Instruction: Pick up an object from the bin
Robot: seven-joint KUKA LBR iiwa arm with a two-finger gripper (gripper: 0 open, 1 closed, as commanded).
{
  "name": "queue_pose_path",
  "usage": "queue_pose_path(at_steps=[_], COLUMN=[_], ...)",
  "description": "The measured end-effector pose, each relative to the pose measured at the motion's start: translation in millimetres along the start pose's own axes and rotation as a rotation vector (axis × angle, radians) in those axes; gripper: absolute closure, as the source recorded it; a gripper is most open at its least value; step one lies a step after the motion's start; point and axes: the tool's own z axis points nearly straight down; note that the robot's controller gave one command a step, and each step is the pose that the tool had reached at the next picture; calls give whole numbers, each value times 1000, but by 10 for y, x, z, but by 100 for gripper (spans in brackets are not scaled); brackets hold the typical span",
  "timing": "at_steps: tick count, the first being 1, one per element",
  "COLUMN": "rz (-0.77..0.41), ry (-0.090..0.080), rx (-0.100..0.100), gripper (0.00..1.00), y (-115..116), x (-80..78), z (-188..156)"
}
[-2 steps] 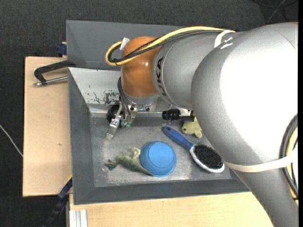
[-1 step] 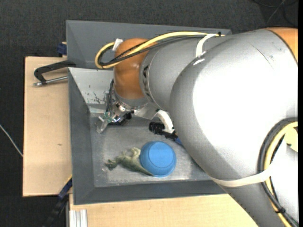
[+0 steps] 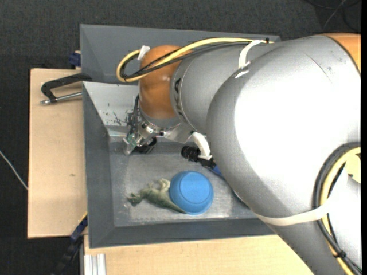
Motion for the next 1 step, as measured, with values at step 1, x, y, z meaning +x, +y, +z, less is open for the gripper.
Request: queue_pose_path(at_steps=[1], rz=[-3], ry=[20], rx=[24], gripper=[100], y=[22], x=[-3], z=[-94])
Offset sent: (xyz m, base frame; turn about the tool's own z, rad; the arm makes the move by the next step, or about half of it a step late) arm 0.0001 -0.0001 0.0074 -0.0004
